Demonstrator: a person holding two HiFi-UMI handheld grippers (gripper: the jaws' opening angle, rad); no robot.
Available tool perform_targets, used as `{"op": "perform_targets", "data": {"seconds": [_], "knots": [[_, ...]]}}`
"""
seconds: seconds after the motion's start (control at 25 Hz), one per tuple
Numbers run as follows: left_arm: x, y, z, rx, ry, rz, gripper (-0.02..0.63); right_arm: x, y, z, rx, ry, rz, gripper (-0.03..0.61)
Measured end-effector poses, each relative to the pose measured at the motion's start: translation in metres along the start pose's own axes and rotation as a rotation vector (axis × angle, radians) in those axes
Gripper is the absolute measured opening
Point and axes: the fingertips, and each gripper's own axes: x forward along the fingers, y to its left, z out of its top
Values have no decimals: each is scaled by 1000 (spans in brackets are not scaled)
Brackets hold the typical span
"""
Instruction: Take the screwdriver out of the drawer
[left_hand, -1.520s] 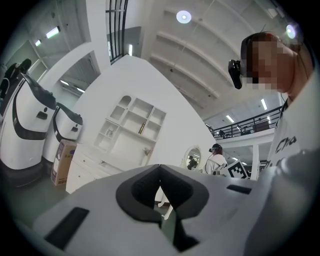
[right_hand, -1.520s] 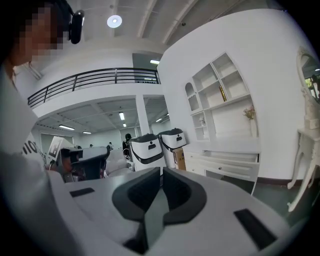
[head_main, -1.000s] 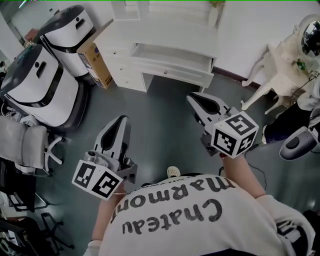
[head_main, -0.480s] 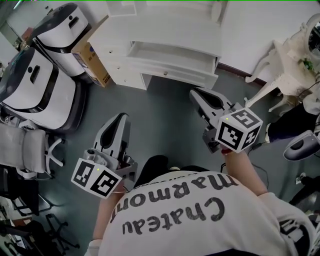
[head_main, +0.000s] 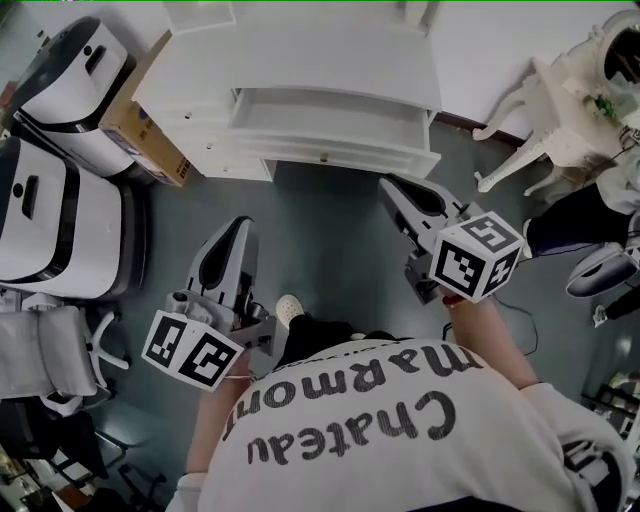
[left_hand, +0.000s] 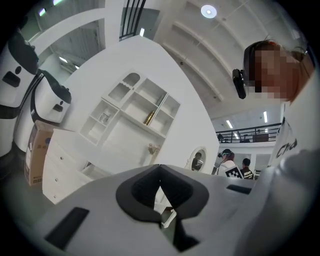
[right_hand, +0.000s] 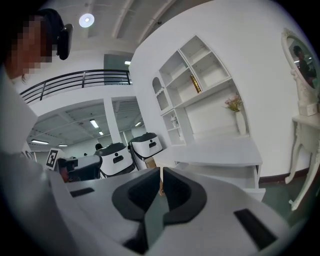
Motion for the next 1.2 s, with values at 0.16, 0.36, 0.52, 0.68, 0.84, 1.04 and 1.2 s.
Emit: {"op": "perform_targets", "data": {"seconds": [0.16, 0.36, 0.52, 0.68, 0.84, 1.04, 1.2], "knots": [[30, 44, 35, 18, 15, -51, 23, 46, -4, 20, 14, -18, -45, 35], [46, 90, 67, 61, 25, -94, 23, 92, -1, 34, 27, -51, -92, 35], [50, 123, 80, 54, 30, -108, 23, 121, 2, 40, 30, -69, -119, 35], [51, 144, 87, 55, 33, -128, 23, 142, 4, 43, 30, -87, -141, 35], [53, 162, 77, 29, 67, -144, 23, 160, 5, 35, 21, -53, -155, 35], [56, 189, 40, -18, 175, -136, 23, 175, -7, 9, 15, 34, -207, 35], [53, 215, 33, -31, 194, -83, 23, 194, -30, -6, 50, 83, -236, 35]]}}
